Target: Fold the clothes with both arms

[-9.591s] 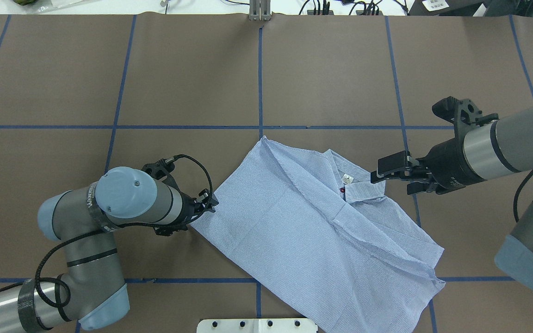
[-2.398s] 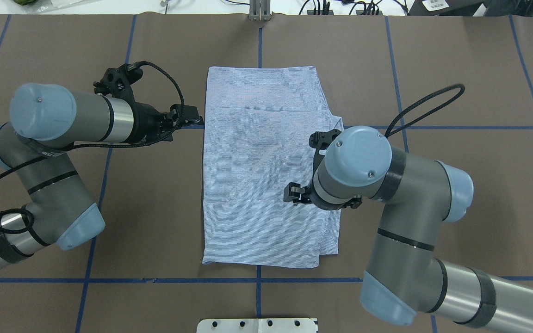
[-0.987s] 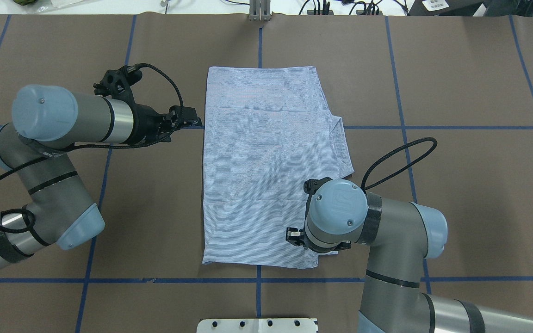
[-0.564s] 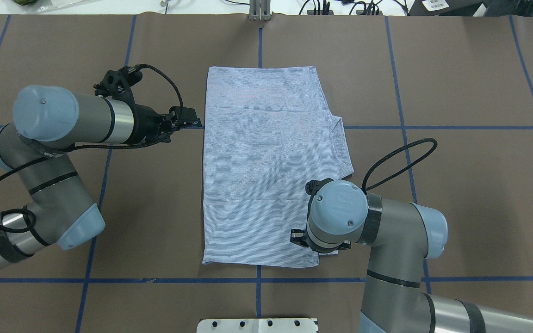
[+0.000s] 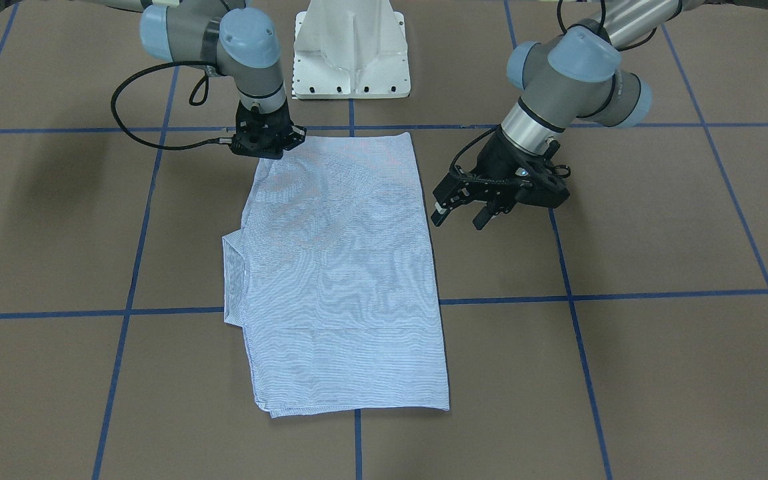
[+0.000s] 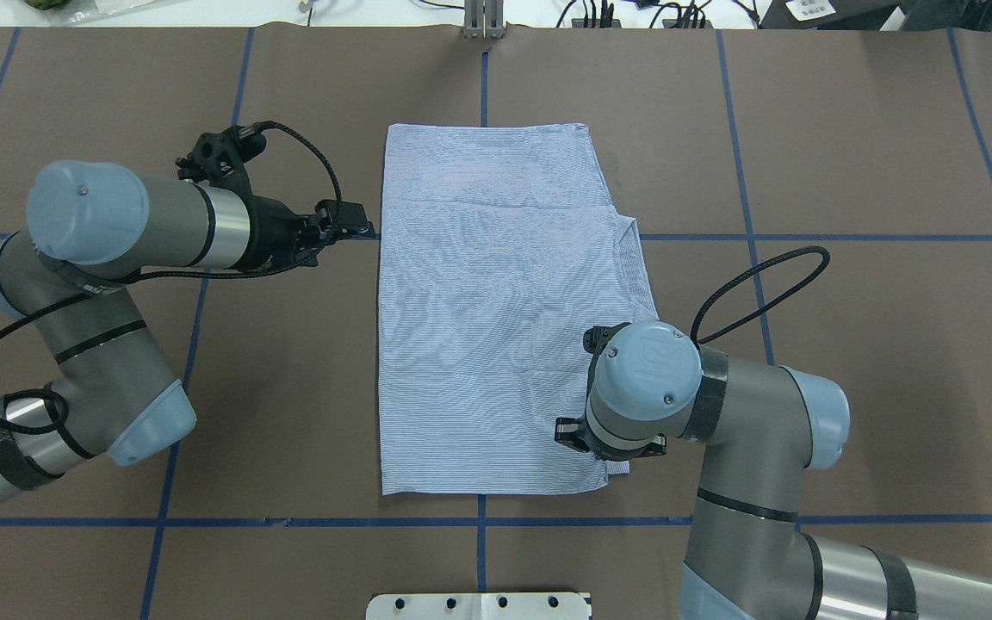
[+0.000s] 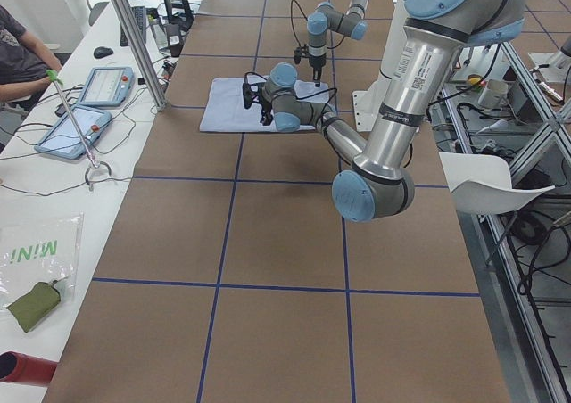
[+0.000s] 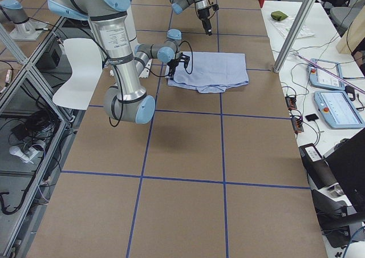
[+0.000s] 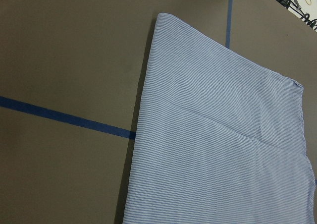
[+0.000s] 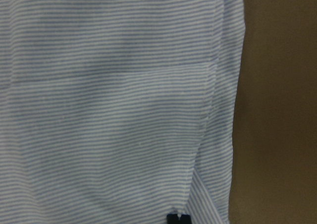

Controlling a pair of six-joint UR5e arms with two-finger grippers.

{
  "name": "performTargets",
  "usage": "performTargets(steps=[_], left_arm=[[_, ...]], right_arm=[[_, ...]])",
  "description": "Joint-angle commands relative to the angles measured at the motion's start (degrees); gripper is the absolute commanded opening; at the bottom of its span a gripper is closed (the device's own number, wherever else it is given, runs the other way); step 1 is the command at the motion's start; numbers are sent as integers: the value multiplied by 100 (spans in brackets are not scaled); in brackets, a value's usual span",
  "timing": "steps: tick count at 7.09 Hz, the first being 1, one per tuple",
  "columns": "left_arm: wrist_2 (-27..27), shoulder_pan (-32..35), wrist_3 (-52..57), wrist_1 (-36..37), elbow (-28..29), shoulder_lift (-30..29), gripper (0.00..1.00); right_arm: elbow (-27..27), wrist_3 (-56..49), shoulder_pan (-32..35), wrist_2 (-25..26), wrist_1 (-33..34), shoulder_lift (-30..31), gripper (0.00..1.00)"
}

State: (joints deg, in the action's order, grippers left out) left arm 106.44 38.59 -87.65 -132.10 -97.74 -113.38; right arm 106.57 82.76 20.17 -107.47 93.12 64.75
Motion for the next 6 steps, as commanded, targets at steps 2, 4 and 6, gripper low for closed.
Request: performTargets(steps=[2,4,6], left_arm=[[0,-35,-15,0,36,-17,100],[18,-420,-425,0,27,-18,100],[-17,-964,-1346,0,-34,17,100]], right_arm=[[39,-58,31,-37,-22,126,68],[169,-14,22,7,-31,73,100],[486,30,83,33,-222,82,100]])
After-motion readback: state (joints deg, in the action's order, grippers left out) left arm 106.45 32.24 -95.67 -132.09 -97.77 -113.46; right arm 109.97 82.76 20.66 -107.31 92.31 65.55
